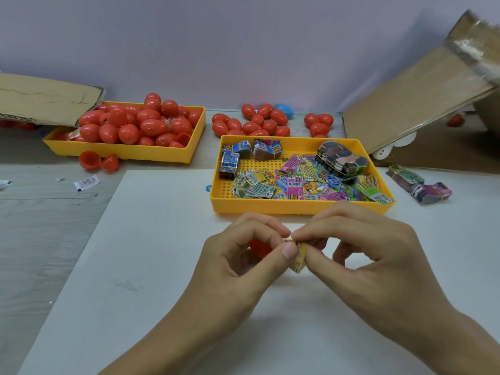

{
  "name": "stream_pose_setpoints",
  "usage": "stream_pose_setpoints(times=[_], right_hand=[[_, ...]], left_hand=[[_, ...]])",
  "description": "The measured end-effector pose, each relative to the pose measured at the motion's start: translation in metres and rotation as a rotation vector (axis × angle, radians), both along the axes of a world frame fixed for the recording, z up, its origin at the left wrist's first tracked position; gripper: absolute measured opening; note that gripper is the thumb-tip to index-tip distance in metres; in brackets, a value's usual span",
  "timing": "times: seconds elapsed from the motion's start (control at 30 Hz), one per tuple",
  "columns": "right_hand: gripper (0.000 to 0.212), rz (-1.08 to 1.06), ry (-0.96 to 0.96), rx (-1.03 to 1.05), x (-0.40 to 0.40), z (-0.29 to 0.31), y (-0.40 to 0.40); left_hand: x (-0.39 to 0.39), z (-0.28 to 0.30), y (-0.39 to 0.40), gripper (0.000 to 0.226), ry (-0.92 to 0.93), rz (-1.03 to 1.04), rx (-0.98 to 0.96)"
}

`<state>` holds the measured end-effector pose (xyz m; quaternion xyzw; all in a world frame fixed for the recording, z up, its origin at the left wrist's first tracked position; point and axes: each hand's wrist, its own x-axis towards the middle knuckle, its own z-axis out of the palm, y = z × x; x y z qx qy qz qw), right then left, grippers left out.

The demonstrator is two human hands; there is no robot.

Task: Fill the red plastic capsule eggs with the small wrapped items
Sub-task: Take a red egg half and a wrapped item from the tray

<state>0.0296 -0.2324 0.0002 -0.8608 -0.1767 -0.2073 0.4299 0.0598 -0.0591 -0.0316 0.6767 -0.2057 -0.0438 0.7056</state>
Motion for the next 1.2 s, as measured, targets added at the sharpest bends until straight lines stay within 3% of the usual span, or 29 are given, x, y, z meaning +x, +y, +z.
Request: stream_pose_setpoints(times=[0.17, 0.33, 0.57, 0.7, 1.2], right_hand=[[0.021, 0.009, 0.256, 0.375, 0.0009, -0.0099, 0.0018], [0.015, -0.04, 0.068, 0.199, -0.0018, -0.0078, 0.0049], [0.016, -0.066, 0.004, 0.136, 0.0005, -0.0086, 0.0018], [0.016, -0.062, 0.01, 0.15, -0.0002, -0.0078, 0.0017], [0.016, -0.081, -0.015, 0.008, -0.0006, -0.0057, 0.0004]], left_hand=[[-0.0008, 0.0, 0.0002, 0.02, -0.003, 0.026, -0.034], [-0.0011, -0.001, 0.0012, 0.019, -0.023, 0.059, -0.09], [-0.002, -0.0055, -0.0003, 0.041, -0.106, 0.117, -0.025], [-0.0013, -0.0079, -0.0007, 0.023, -0.107, 0.116, -0.055], [-0.0038, -0.0044, 0.0007, 0.022, -0.117, 0.07, -0.054]])
